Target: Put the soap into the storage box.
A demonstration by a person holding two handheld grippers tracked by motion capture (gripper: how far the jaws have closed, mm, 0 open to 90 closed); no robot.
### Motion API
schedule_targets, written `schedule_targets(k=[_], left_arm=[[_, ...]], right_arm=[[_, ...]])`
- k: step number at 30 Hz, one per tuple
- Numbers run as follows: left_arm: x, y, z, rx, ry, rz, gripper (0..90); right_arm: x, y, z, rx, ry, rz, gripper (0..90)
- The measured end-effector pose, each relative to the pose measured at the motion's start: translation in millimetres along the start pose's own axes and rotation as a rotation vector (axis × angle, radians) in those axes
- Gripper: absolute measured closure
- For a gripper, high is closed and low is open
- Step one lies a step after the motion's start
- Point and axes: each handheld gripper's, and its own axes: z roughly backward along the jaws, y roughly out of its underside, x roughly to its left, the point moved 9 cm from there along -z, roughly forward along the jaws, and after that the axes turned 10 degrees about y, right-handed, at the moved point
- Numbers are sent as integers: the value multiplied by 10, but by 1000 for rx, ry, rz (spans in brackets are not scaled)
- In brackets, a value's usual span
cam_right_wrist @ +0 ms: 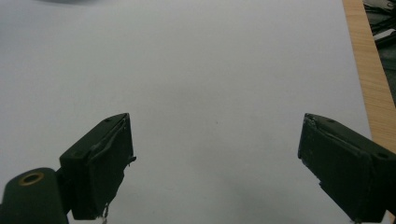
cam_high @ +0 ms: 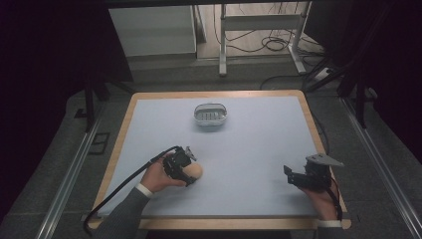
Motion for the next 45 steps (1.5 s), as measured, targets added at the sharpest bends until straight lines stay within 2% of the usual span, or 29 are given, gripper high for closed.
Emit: schedule_targets(k=[9,23,45], left_arm=[[-10,7,29,-1,1,-11,318],[37,-66,283,-43,-15,-11,320],[125,-137,396,-63,-21,-1,322]], right_arm=[[4,-5,4,2,2,-1,102],[-12,-11,6,-2,6,-6,102],[-17,8,-10,8,11,-6,101]])
